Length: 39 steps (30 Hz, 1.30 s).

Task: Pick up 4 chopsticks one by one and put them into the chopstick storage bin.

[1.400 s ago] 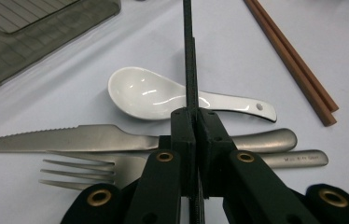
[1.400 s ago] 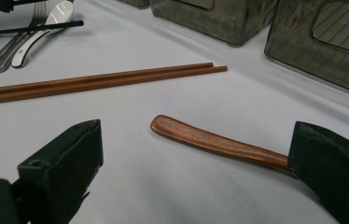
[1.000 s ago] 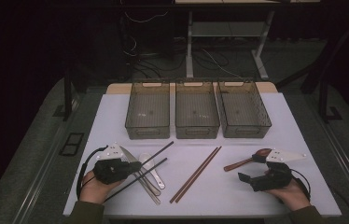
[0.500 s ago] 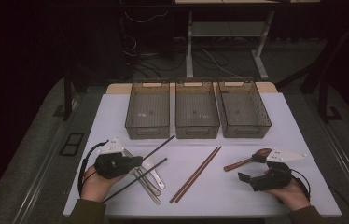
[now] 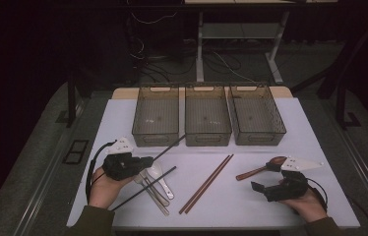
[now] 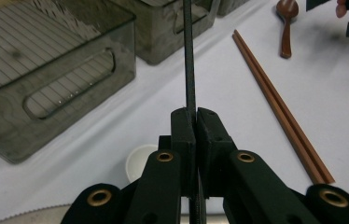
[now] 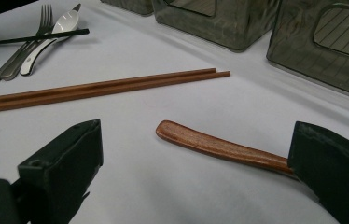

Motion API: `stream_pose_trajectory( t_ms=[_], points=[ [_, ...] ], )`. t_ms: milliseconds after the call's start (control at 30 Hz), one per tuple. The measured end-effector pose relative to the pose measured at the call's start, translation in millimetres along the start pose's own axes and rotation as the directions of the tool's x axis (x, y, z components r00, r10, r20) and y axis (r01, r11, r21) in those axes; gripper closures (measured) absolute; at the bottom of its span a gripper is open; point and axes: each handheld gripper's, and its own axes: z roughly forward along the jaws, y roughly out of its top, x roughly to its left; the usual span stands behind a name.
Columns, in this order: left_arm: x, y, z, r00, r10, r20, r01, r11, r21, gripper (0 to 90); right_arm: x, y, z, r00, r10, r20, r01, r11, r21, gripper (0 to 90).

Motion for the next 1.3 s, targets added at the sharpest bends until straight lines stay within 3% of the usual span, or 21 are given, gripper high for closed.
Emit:
stream_pose_trajectory(
  t_ms=[233,600,967,1300],
  points=[
    [7.6,8.1,2.0,0.9997,-0.013,-0.022,0.012,0.9997,-0.022,85.0,0.3,0.0,0.0,1.0000,0.001,0.002,-0.001,1.000,-0.001,2.9],
    [21.0,21.7,8.5,0.9960,-0.069,-0.057,0.067,0.9972,-0.034,85.1,0.2,-0.2,-0.2,1.0000,0.003,0.005,-0.003,1.000,0.000,2.9],
    [31.0,34.7,12.5,0.9952,-0.067,-0.071,0.063,0.9965,-0.054,85.1,0.4,-0.4,-0.1,1.0000,0.002,0.003,-0.002,1.000,0.001,2.9],
    [49.0,60.1,20.8,0.9920,-0.067,-0.107,0.059,0.9947,-0.084,85.2,0.0,-0.5,0.2,1.0000,0.004,0.007,-0.004,1.000,-0.001,2.9]
  ],
)
